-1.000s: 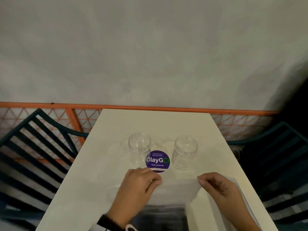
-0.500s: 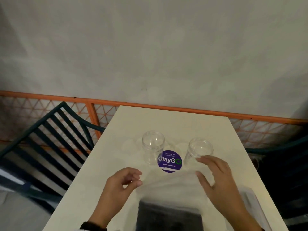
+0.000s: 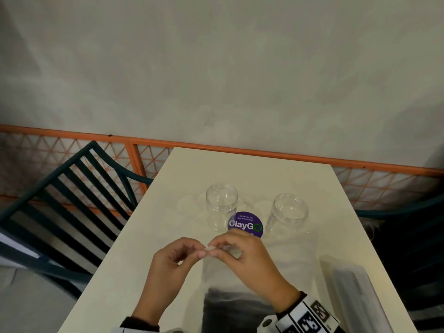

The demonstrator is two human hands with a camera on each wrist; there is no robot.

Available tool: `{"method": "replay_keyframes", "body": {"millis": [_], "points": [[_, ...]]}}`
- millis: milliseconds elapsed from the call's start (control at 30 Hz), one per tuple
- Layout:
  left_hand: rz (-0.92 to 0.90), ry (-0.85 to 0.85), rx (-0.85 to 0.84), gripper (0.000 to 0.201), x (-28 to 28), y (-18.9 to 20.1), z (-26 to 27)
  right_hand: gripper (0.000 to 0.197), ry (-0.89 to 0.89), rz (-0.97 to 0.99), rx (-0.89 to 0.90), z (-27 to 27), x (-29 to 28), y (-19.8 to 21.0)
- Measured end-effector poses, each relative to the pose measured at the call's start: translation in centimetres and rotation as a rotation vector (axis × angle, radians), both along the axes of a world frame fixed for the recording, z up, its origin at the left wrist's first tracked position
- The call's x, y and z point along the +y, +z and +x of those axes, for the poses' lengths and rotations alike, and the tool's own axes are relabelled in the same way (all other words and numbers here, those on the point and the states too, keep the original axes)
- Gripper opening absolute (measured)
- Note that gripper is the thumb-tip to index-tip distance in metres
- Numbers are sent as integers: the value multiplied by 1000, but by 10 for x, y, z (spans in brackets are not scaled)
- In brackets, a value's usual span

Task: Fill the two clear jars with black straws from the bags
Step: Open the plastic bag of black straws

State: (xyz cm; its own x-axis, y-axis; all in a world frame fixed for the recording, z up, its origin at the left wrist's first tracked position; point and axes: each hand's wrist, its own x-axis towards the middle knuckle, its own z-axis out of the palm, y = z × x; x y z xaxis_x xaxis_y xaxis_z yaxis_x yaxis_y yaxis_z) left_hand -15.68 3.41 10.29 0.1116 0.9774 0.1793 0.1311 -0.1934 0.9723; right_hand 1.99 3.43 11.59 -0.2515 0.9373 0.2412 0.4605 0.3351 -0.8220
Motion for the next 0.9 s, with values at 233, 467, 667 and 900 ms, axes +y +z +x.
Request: {"method": "replay_keyframes", "body": {"millis": [233, 467, 667, 900], "points": [[176, 32, 201, 16, 5, 0, 6, 23, -124, 148, -125, 13, 1, 2], [196, 60, 203, 16, 7, 3, -5, 34, -234, 110, -171, 49, -8, 0], [212, 120, 229, 29, 11, 9, -13, 23, -336, 158, -216, 73, -15, 6], [171, 220, 247, 26, 16, 10, -41, 24, -479, 133, -194, 122, -29, 14]]}}
